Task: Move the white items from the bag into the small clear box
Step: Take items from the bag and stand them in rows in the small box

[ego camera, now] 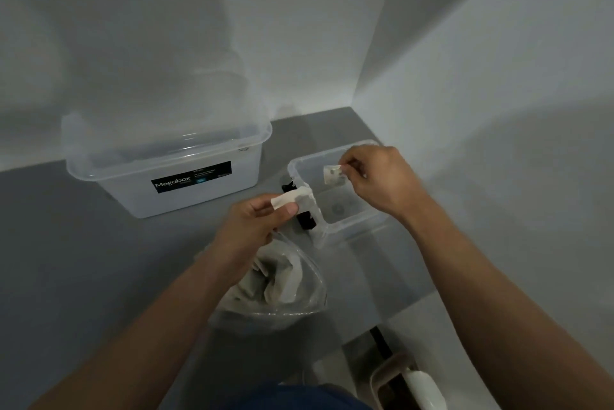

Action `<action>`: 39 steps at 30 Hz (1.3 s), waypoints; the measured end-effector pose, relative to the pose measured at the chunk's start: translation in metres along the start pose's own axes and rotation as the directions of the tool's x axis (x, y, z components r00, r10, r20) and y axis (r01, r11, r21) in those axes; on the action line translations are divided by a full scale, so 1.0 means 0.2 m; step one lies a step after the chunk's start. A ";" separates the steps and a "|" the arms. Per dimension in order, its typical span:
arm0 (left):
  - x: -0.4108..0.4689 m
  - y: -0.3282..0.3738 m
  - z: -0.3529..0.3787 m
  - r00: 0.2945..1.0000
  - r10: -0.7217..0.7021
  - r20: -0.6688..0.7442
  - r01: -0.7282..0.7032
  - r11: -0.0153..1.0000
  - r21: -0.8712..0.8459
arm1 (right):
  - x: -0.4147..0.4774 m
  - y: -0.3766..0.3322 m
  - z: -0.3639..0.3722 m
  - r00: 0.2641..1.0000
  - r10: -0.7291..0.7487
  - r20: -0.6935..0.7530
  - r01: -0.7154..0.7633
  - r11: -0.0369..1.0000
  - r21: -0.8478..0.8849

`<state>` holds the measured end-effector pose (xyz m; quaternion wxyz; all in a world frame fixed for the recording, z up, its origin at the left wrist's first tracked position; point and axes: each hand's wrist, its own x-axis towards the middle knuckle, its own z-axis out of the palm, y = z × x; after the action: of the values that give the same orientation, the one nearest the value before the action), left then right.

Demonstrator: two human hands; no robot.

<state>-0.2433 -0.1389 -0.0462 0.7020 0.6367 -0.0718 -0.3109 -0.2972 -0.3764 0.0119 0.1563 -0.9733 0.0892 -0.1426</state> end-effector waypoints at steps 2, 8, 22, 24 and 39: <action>0.03 0.02 -0.01 0.998 0.035 -0.053 -0.035 0.999 0.007 | 0.03 0.08 0.06 0.995 0.040 0.095 -0.039 0.999 -0.015; 0.09 0.04 0.01 0.985 0.116 -0.132 -0.110 0.993 0.046 | 0.13 0.18 0.21 0.856 -0.001 0.518 0.001 1.000 -0.001; 0.15 0.02 0.17 0.984 0.080 -0.162 -0.085 0.996 -0.022 | 0.26 0.27 0.55 0.688 -0.012 0.725 0.060 0.997 -0.041; 0.15 0.02 0.18 0.986 0.076 -0.147 -0.086 0.994 -0.063 | 0.26 0.28 0.51 0.696 -0.016 0.718 0.067 0.997 -0.043; 0.18 0.10 0.36 0.971 0.237 0.040 -0.240 0.968 0.078 | 0.12 0.07 -0.16 0.960 -0.255 0.112 0.200 0.912 0.359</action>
<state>-0.2434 -0.2183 -0.0259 0.7065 0.6469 -0.1711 -0.2306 -0.2864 -0.4035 0.0430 0.3125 -0.9428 -0.0639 -0.0964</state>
